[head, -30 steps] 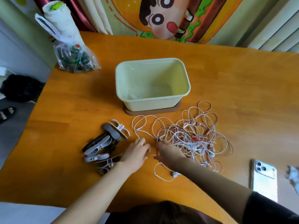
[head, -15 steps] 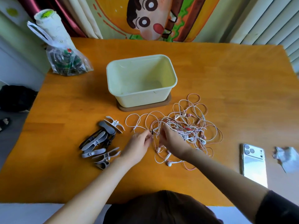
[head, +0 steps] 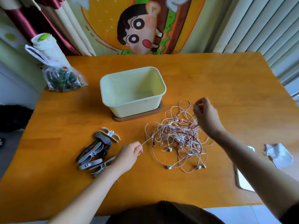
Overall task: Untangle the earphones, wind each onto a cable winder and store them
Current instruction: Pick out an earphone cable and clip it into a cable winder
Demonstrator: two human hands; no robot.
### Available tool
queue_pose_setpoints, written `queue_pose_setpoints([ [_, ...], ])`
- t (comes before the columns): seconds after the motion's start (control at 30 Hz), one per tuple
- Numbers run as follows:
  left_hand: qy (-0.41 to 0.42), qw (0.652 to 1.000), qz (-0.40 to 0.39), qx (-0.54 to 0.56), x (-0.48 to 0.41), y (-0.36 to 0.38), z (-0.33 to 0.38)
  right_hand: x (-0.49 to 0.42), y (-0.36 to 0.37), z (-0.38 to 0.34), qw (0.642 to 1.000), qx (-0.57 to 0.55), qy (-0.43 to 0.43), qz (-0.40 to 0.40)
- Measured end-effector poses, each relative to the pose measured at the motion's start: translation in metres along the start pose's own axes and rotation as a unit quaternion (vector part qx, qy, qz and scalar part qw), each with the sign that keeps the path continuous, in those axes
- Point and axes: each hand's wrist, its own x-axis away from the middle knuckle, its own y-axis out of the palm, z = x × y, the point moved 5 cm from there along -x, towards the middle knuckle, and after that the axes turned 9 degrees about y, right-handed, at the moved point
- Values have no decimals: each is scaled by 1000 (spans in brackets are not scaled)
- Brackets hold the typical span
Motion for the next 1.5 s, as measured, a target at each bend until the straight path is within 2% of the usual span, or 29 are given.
queue_pose_setpoints([
  [0.13,11,999,39,12,-12,-11,10,10,-11,-33,997,-56,-47,25],
  [0.23,17,999,36,37,-12,-15,19,17,-25,-66,989,-108,-94,44],
  [0.33,28,998,54,11,-10,-18,29,21,-36,-90,980,-133,-142,50],
  [0.43,37,988,152,-3,-8,-32,46,28,-23,-96,987,-57,-147,-26],
  [0.5,57,974,209,61,-3,-41,66,36,-3,-88,986,1,-126,-106],
  [0.57,105,961,222,129,4,-42,91,46,14,-80,981,7,-113,-155],
  [0.63,141,943,214,213,10,-38,114,52,22,-78,979,-24,-108,-169],
  [0.7,150,926,176,299,13,-29,129,56,22,-83,978,-51,-116,-164],
  [0.73,149,927,151,309,13,-25,134,57,21,-87,978,-63,-122,-158],
  [0.87,127,973,78,179,12,-5,132,53,1,-103,974,-143,-136,-112],
  [0.97,106,969,115,192,19,-5,120,34,-30,-106,969,-216,-114,-41],
  [1.07,106,958,148,219,22,-12,109,14,-48,-96,970,-234,-71,7],
  [1.13,104,949,184,232,22,-20,105,8,-49,-83,977,-207,-42,26],
  [1.17,108,944,199,241,22,-25,104,8,-47,-76,988,-149,-40,33],
  [1.2,114,939,213,246,21,-30,105,8,-44,-70,997,-54,-45,34],
  [1.27,135,931,236,242,20,-42,111,16,-29,-61,988,139,-66,9],
  [1.3,147,928,244,239,19,-49,116,23,-22,-62,980,177,-89,2],
  [1.4,182,917,257,246,16,-67,136,55,-8,-86,970,111,-214,-14],
  [1.5,209,905,263,261,13,-80,150,80,11,-103,961,35,-239,-135],
])
